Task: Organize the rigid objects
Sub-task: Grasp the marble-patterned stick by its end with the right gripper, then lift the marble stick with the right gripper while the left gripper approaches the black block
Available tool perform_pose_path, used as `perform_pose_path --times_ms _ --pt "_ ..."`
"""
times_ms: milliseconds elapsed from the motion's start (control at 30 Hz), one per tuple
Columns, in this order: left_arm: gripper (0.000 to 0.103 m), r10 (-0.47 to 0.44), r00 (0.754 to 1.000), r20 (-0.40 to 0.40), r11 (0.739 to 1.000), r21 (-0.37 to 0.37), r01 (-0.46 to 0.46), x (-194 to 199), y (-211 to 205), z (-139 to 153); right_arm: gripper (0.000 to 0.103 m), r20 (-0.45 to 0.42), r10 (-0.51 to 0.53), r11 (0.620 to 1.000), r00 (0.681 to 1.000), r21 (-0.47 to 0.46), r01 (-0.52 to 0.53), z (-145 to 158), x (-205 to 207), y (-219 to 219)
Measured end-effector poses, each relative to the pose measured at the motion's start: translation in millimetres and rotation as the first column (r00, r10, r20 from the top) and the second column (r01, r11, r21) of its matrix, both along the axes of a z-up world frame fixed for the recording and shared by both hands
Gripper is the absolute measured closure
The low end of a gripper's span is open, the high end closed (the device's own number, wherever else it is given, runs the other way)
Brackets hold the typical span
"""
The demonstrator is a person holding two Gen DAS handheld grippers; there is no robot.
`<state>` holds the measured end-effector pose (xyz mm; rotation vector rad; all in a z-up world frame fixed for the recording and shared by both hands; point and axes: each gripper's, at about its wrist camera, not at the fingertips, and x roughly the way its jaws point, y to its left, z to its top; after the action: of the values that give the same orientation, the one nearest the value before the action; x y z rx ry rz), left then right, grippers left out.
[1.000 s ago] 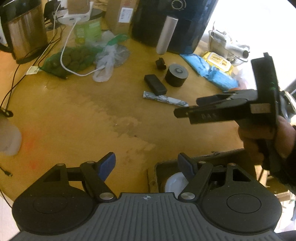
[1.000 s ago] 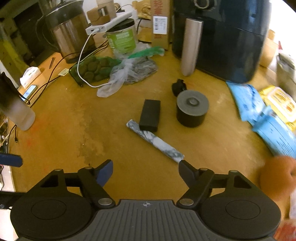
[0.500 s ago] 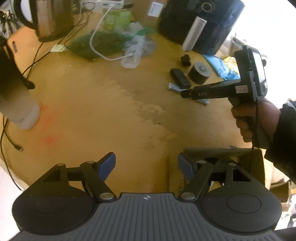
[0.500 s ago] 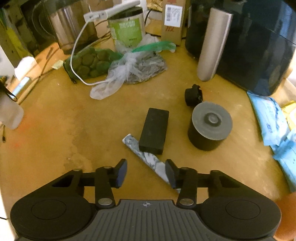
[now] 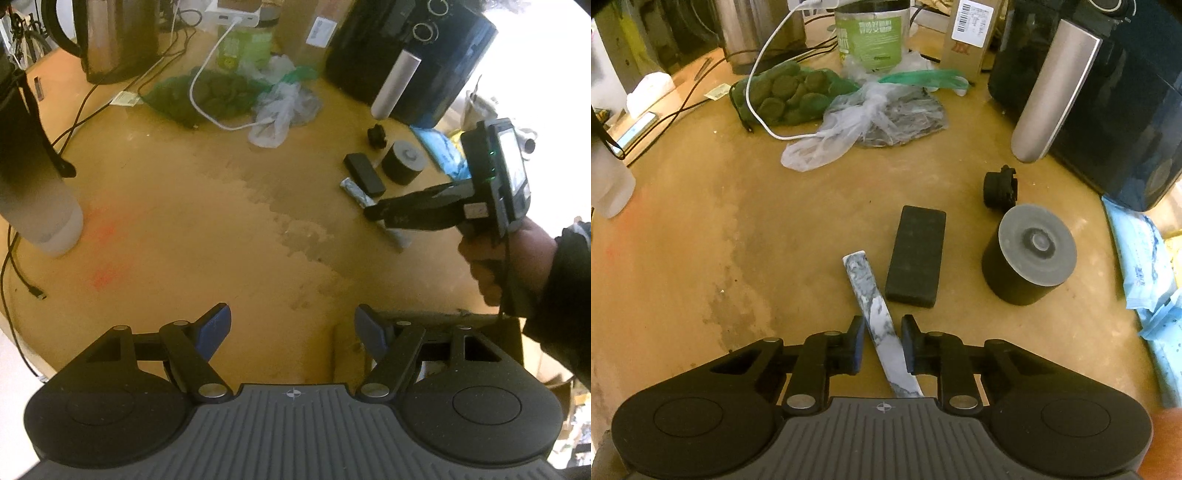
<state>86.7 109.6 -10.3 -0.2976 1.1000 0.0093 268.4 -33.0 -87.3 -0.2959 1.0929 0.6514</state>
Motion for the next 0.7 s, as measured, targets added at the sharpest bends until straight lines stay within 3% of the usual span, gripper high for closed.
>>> perform_pose_path --times_ms 233,700 --pt "0.029 -0.016 1.0 0.012 1.0 0.008 0.016 3.9 -4.9 1.5 0.086 0.009 0.082 0.997 0.997 0.011 -0.083 7.1 -15.1 6.7" --pt "0.029 -0.09 0.995 0.035 0.995 0.037 0.089 27.8 -15.7 2.0 0.086 0.021 -0.039 0.993 0.999 0.115 0.036 55.5 -35.9 -39.0"
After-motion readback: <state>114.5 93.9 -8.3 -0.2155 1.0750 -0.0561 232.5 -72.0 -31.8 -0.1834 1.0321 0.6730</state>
